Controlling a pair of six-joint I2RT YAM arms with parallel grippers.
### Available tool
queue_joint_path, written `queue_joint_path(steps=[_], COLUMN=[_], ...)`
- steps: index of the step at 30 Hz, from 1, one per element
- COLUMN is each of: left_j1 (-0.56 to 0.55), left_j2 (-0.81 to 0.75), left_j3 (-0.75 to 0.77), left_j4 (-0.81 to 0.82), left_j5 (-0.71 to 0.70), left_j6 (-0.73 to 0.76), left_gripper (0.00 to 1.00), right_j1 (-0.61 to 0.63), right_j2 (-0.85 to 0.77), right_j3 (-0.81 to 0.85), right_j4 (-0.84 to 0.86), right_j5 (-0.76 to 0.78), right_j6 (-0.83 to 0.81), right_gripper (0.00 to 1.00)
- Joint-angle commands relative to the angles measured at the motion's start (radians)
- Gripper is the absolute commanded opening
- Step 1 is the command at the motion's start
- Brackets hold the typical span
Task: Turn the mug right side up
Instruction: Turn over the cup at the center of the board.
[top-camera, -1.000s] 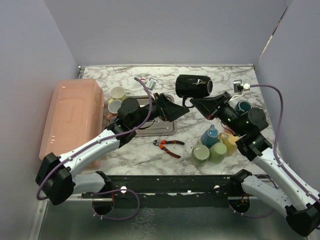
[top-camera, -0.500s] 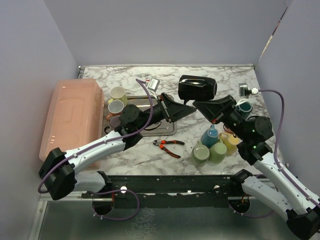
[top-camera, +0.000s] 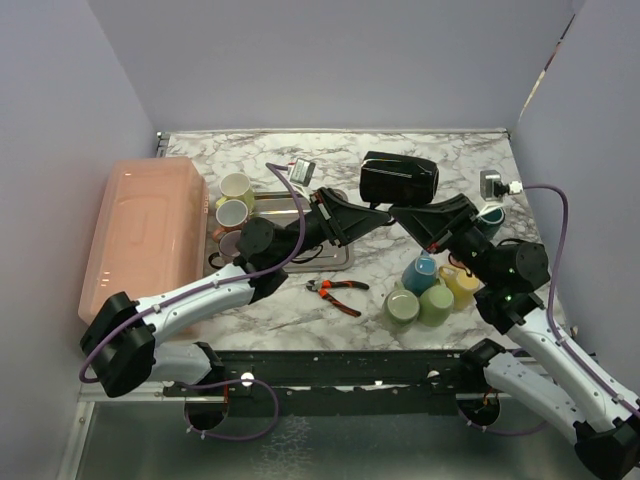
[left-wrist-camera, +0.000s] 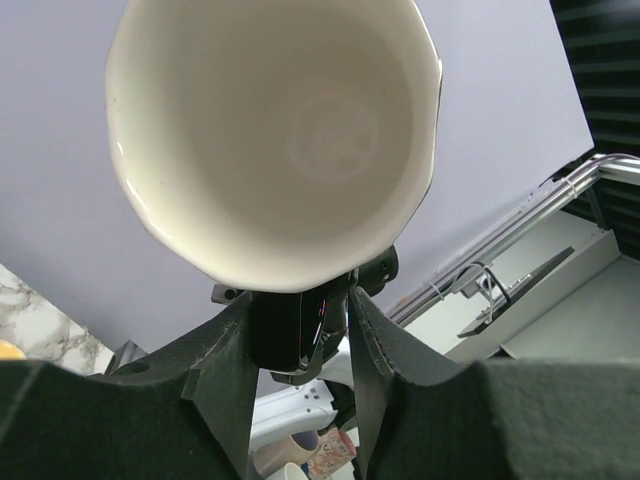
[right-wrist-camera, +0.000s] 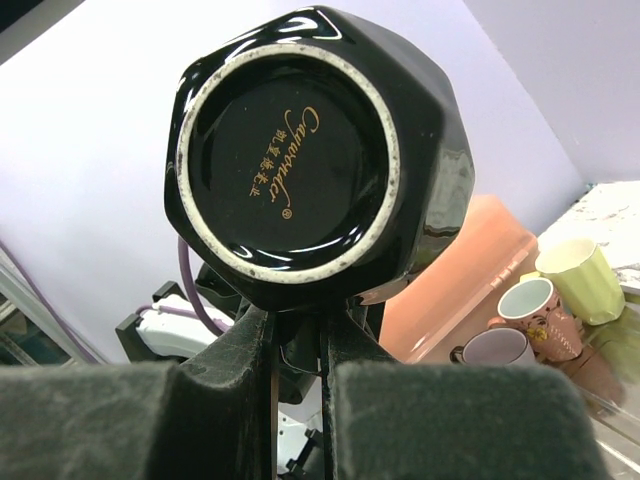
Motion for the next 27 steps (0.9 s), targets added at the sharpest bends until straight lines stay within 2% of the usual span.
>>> queue_joint_path(steps=[1, 3, 10, 14, 17, 18, 21, 23, 24, 27], left_j1=[0.0, 0.0, 0.0, -0.001, 0.0, 0.0, 0.0, 0.001, 0.001, 0.008], left_j2=[0.0, 0.005, 0.02, 0.023, 0.02, 0.019, 0.015, 0.013, 0.011, 0.002], left_j3=[0.019, 0.027, 0.068, 0.075, 0.079, 0.08, 0.095, 0.115, 0.124, 0.159], left_j4=[0.107, 0.111, 0.115, 0.115, 0.115, 0.115, 0.088, 0.045, 0.009, -0.108], left_j5=[-0.038, -0.035, 0.002, 0.011, 0.019, 0.023, 0.028, 0.032, 0.03, 0.01], left_j6=[0.001, 0.002, 0.027, 0.048, 0.073, 0.082, 0.115, 0.145, 0.161, 0.229], left_gripper=[0.39, 0.37, 0.2, 0.0, 0.0, 0.0, 0.0, 0.0, 0.0, 0.0], right_j1=[0.003, 0.003, 0.003, 0.004, 0.004, 0.004, 0.003, 0.003, 0.003, 0.003], right_j2=[-0.031, -0.03, -0.029, -0.035, -0.048, -0.053, -0.073, -0.093, -0.101, -0.124], right_j3=[-0.006, -0.01, -0.029, -0.029, -0.026, -0.024, -0.027, -0.033, -0.033, -0.037], right_j4=[0.105, 0.118, 0.172, 0.153, 0.082, 0.053, -0.021, -0.068, -0.097, -0.176], right_j5=[-0.038, -0.053, -0.106, -0.106, -0.077, -0.06, 0.007, 0.079, 0.111, 0.197], right_j6=[-0.002, -0.001, -0.003, -0.017, -0.036, -0.042, -0.073, -0.089, -0.099, -0.119], right_gripper=[0.01, 0.01, 0.01, 0.01, 0.01, 0.04, 0.35, 0.5, 0.55, 0.61])
